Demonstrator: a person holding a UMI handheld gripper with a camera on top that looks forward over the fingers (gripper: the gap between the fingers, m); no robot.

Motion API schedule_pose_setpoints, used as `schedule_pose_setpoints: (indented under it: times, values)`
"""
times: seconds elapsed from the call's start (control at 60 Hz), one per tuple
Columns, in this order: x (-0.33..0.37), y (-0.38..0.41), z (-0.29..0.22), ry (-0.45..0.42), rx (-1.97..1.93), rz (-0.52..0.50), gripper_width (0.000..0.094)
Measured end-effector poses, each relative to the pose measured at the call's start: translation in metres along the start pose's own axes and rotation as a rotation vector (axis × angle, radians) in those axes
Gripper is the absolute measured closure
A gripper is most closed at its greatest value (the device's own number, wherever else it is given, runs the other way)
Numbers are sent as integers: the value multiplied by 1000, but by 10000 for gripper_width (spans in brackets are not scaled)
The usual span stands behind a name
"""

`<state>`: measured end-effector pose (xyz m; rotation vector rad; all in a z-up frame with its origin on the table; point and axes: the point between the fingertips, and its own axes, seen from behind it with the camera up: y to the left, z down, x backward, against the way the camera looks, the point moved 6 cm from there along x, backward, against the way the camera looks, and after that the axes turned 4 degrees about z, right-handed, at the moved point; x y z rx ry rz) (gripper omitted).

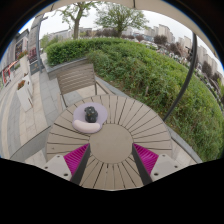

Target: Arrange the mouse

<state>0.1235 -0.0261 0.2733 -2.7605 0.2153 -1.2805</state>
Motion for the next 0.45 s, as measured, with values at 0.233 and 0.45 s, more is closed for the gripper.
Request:
schedule_pose_setpoints:
  times: [0.233, 0.45]
  values:
    - [54, -38, 63, 30, -52, -29, 83]
    - [79, -68, 82, -21, -52, -32, 77]
